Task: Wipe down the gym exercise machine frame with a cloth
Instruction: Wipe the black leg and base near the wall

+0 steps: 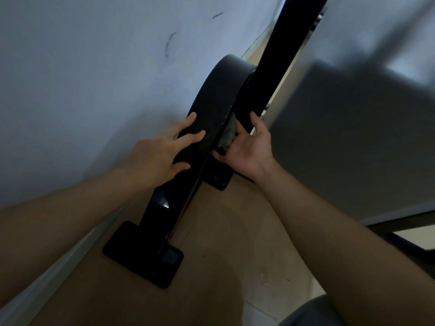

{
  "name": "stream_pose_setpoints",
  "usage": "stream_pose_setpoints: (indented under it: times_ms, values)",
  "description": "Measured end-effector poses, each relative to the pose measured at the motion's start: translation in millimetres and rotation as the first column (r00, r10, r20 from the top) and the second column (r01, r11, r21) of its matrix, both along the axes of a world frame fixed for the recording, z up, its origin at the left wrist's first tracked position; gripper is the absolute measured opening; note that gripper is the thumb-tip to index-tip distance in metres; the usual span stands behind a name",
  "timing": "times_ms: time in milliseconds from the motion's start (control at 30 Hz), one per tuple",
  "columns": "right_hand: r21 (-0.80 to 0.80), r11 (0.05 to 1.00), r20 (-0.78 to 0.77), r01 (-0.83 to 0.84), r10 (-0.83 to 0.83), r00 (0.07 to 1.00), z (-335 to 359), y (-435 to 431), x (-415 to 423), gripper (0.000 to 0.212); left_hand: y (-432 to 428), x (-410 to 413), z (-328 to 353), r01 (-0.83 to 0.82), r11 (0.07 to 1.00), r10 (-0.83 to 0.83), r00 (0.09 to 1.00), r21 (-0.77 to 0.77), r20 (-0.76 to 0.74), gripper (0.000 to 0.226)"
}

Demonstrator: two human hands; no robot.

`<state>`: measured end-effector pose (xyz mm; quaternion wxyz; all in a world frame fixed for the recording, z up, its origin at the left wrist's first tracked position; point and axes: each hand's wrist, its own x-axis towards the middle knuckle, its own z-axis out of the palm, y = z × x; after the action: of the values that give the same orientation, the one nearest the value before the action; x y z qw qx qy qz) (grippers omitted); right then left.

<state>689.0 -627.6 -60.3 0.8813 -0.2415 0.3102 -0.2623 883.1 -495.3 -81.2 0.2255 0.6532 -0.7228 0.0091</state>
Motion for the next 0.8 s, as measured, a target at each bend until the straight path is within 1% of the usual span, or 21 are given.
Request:
stream_pose_setpoints:
  times_ms: [67,167,233,333,433,500,567,700,733,800]
  values:
    - [-0.007,0.999,-0.021,-0.048,0.047,0.999,-4,2,-2,0.064,0,1,1,0.005,1.0,-0.005,1.0,0.013,-0.011,0.087]
    - [0.0,0.989,-0.117,-0.146,0.145,0.983,-17,8,-10,0.069,1,0,3,0.007,1.0,-0.007,1.0,0.022,-0.005,0.087]
    - [0.028,0.978,-0.172,-0.207,0.208,0.963,-28,15,-15,0.072,1,0,3,0.003,1.0,-0.003,1.0,0.022,0.006,0.087]
    - [0.076,0.958,-0.216,-0.278,0.288,0.933,-46,28,-22,0.074,0,1,2,0.007,0.999,-0.006,1.0,0.039,-0.017,0.088]
    - [0.116,0.939,-0.266,-0.325,0.344,0.9,-53,32,-28,0.072,1,1,2,0.007,0.999,-0.005,0.999,0.046,-0.035,0.087]
    - [0.111,0.932,-0.326,-0.346,0.363,0.873,-50,29,-31,0.072,1,0,3,0.015,0.998,-0.013,0.999,0.055,-0.047,0.086]
    - [0.079,0.936,-0.364,-0.343,0.347,0.864,-42,22,-32,0.072,1,-2,4,0.02,0.998,-0.017,0.999,0.064,-0.042,0.085]
    - [0.007,0.967,-0.337,-0.254,0.242,0.91,-30,12,-25,0.065,1,-2,4,0.006,0.998,-0.004,1.0,0.061,-0.029,0.084]
    - [0.007,0.969,-0.323,-0.248,0.237,0.916,-31,12,-22,0.066,1,-2,4,-0.002,0.998,0.003,1.0,0.061,-0.021,0.084]
    - [0.016,0.958,-0.324,-0.287,0.277,0.905,-38,17,-16,0.068,2,-2,4,-0.013,0.998,0.014,1.0,0.062,-0.016,0.085]
